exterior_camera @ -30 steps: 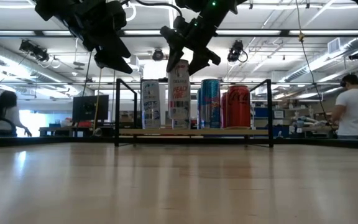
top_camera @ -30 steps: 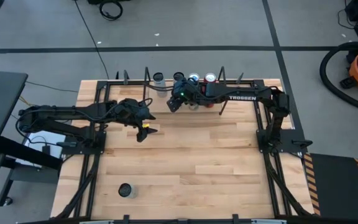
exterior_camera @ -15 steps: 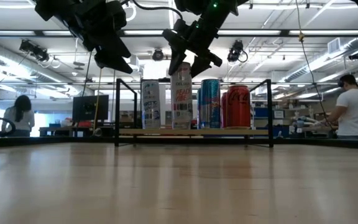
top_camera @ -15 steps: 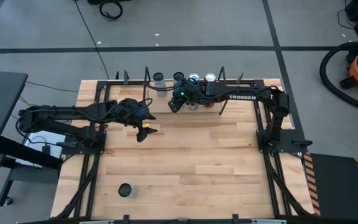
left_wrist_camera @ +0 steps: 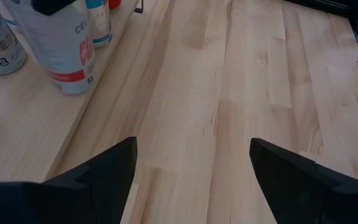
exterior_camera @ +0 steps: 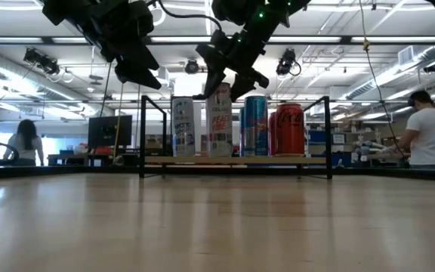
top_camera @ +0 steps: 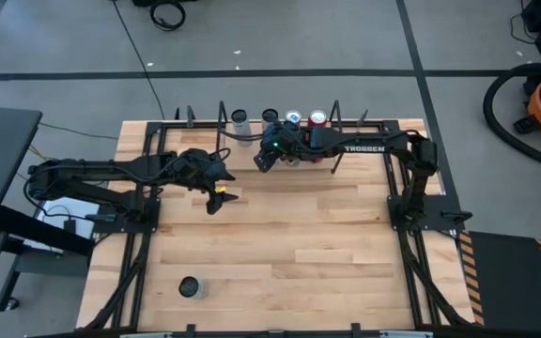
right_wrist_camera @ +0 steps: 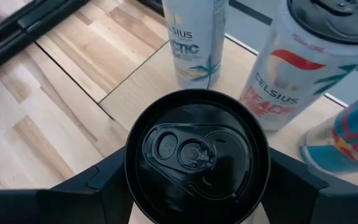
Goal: Place canned beverage on shelf
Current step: Put the white and pink soda can on the shelf aligned with the other white and pink soda can
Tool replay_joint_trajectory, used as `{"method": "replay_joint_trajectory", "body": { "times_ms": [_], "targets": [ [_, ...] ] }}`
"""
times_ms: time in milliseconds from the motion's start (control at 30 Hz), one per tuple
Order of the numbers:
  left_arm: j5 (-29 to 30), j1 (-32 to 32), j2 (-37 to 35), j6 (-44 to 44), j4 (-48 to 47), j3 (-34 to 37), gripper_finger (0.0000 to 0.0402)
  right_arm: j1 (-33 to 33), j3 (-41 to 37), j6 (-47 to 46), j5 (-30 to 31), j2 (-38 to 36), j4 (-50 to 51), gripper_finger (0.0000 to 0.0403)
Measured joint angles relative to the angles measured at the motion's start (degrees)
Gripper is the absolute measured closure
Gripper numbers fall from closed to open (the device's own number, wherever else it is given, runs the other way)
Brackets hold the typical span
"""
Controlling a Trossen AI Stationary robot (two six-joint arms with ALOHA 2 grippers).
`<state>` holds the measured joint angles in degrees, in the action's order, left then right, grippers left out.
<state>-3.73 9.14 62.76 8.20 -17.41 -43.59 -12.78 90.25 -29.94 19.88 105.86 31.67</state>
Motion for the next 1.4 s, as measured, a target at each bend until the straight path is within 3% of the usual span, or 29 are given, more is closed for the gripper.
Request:
{"method": "replay_joint_trajectory", "body": {
  "times_ms": [467,1400],
  "targets": [
    [0.0,0.0,0.0,0.0,0.0,0.0,0.0088,-2.8,-0.3,0.0,-5.4,0.0,-1.1,0.0114],
    [0.0,0.0,0.0,0.0,-0.1,0.0,0.0088,-3.2,-0.3,-1.2,-3.4,0.0,-2.0,0.0096]
  ]
}}
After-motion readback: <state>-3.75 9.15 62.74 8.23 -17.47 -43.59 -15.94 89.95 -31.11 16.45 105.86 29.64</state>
